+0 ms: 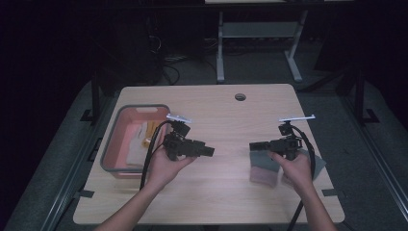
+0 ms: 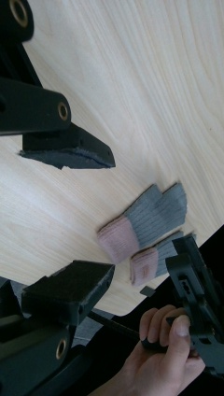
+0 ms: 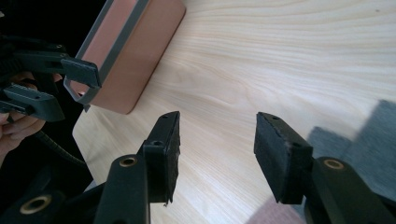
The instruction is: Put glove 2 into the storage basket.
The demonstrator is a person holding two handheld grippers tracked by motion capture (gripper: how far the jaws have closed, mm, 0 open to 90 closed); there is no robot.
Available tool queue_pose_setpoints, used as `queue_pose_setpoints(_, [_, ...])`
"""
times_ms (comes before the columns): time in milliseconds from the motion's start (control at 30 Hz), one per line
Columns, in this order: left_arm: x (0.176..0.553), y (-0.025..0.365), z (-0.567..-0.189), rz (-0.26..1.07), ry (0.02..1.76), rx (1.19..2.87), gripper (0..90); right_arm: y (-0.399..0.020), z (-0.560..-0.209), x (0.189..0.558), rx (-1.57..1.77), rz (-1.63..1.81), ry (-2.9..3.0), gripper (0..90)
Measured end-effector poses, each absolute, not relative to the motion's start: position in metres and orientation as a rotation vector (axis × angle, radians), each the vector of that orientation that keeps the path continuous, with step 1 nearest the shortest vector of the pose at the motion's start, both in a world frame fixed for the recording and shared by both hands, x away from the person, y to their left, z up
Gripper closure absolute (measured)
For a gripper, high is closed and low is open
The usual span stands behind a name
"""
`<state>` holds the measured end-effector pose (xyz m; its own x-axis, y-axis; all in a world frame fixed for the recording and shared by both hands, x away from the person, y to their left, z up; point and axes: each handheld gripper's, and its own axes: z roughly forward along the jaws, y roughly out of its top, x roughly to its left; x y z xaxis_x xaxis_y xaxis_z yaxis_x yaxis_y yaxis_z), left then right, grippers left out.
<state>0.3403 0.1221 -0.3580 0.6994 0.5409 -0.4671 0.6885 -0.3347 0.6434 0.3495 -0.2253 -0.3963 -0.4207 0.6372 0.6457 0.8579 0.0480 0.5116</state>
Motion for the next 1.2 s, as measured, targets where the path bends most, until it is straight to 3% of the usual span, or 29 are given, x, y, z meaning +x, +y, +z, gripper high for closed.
queue_pose_setpoints(567, [0.338, 0.099, -0.367, -0.205, 0.903, 2.037, 33.6, -0.257, -0.41, 0.333, -1.634, -1.3, -2.131, 43.8])
queue_pose_setpoints(800, [0.336, 0.082, -0.373, -0.212, 0.878, 2.053, 27.5, -0.264, -0.413, 0.326, -1.66, -1.277, -2.197, 43.6])
queue_pose_setpoints(1200, [0.333, 0.059, -0.382, -0.227, 0.852, 2.088, 25.6, -0.288, -0.418, 0.308, -1.737, -1.228, -2.294, 46.5])
